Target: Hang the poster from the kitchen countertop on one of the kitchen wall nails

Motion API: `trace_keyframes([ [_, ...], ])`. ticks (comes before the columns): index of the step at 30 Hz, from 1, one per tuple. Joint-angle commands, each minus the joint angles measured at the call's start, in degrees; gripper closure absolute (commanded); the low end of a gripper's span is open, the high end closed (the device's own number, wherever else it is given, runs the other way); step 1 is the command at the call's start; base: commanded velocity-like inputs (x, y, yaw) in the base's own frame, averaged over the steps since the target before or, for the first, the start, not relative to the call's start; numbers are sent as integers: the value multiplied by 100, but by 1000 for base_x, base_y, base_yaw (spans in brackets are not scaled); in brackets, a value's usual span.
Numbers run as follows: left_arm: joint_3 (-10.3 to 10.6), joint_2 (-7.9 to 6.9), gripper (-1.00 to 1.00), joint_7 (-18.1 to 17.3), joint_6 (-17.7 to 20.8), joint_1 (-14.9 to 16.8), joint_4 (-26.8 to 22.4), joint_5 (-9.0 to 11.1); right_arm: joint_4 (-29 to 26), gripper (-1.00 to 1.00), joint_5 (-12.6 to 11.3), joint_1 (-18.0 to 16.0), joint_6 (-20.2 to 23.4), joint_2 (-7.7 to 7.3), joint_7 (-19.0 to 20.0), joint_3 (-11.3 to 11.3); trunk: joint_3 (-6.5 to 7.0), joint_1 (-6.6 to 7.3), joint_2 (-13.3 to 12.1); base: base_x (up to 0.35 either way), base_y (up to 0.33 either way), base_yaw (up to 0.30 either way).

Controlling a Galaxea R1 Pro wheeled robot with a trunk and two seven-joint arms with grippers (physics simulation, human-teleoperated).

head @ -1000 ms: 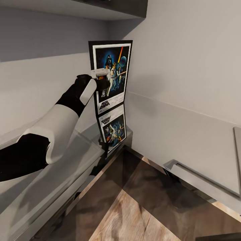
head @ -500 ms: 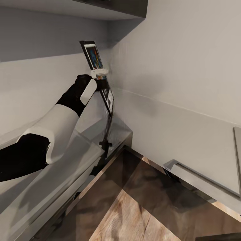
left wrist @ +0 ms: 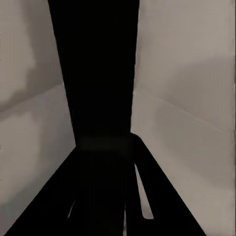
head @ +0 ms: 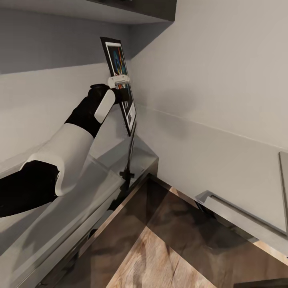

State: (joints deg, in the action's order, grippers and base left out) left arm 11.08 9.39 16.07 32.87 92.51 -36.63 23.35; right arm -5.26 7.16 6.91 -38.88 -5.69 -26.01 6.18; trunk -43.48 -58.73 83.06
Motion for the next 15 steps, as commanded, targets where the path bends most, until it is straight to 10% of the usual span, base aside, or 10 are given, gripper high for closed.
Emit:
trace_keyframes([
  [1, 24, -3, 100, 45, 24, 3, -13, 20, -10, -100, 31, 3, 21, -2, -60, 41, -4, 0, 2, 0, 0, 0],
  [15, -3, -16, 100, 45, 346, 3, -485, 23, -11, -100, 31, 3, 10, -6, -60, 32, -4, 0, 2, 0, 0, 0],
])
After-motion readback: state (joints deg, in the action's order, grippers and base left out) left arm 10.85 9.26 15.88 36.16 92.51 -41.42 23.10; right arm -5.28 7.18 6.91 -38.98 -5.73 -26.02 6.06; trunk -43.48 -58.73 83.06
